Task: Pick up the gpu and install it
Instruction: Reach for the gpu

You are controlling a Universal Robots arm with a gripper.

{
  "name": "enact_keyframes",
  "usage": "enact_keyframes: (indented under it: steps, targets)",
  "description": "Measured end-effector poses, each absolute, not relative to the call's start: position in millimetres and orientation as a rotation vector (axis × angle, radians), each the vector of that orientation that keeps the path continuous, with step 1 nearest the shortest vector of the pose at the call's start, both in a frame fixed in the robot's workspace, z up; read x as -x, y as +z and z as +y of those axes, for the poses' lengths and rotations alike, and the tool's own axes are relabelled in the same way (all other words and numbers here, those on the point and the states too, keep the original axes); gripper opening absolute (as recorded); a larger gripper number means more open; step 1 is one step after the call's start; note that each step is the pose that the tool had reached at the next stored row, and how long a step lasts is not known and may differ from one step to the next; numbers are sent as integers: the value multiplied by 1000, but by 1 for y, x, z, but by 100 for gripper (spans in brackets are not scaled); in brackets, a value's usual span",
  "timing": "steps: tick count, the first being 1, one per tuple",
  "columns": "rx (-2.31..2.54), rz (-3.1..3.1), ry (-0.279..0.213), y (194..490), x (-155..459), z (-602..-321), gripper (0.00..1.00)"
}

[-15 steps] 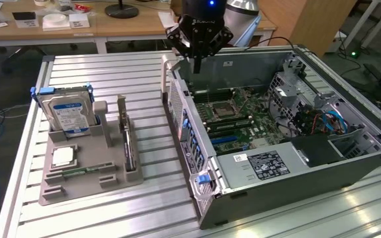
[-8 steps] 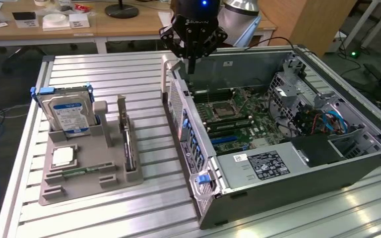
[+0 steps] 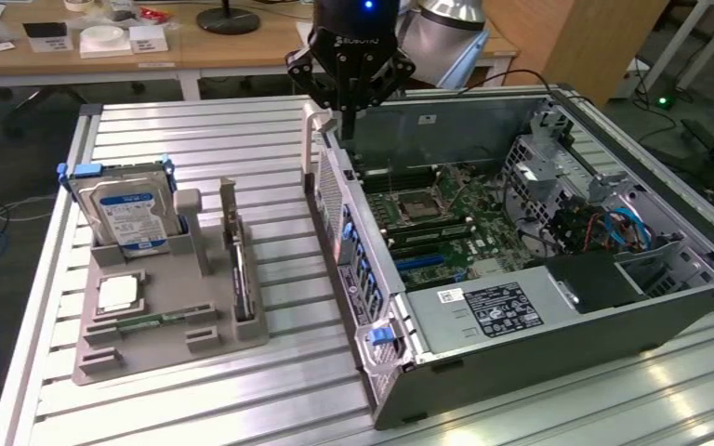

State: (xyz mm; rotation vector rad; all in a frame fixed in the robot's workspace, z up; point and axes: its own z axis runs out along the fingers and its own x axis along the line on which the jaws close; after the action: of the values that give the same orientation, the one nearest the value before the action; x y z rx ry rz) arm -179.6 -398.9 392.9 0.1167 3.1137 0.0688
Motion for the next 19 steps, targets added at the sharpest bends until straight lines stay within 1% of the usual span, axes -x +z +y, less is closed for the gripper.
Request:
enact_keyframes:
  steps: [19]
  targets:
    - [-117,3114,69,393,203,-399,11]
